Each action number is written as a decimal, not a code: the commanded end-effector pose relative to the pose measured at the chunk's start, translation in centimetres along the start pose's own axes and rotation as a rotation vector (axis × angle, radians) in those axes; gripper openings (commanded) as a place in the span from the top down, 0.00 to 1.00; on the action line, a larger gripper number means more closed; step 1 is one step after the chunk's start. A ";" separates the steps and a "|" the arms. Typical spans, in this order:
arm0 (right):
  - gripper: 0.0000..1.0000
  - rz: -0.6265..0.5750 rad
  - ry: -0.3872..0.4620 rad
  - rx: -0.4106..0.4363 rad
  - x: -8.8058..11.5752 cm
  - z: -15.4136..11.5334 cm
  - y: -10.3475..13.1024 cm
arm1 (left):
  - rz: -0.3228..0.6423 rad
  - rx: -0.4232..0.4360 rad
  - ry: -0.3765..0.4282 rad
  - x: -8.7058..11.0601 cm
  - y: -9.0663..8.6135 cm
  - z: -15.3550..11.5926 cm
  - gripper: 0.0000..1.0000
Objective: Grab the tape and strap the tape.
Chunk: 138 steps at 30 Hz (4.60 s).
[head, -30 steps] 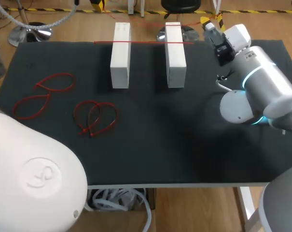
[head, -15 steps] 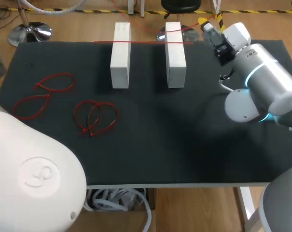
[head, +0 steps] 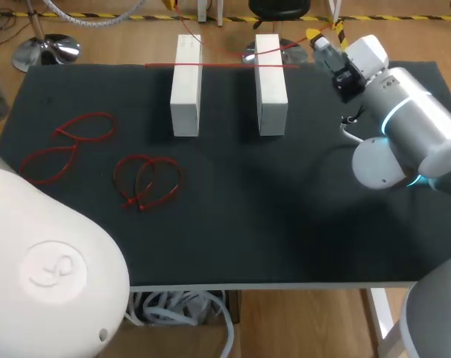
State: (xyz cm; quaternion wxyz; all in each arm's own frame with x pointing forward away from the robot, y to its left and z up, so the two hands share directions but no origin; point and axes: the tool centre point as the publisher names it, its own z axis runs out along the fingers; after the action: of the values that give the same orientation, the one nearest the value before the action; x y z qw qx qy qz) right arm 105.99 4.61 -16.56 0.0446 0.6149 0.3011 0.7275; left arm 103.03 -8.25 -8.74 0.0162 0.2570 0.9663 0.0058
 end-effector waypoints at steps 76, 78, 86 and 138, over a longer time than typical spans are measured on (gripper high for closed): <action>1.00 -0.927 -0.216 0.039 0.9 -0.1 0.2 | -0.072 -0.071 0.009 -1.2 -3.4 0.5 1.00; 1.00 -0.927 -0.219 0.037 0.9 -0.1 0.2 | -0.072 -0.071 0.009 -1.2 -3.4 0.5 1.00; 1.00 -0.937 -0.199 0.047 0.9 0.2 -0.5 | -0.067 -0.065 0.038 -1.0 -3.2 0.7 1.00; 1.00 -1.544 -0.399 0.164 4.9 2.5 -2.8 | -0.286 0.015 0.109 -0.2 -3.8 0.3 1.00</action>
State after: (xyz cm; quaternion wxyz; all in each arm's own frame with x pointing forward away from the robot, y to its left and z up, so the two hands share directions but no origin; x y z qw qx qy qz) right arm 106.45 8.92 -13.91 0.4806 0.2724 0.7069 0.4417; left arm 101.66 -11.82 -8.99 -0.0415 0.1158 0.9923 0.0116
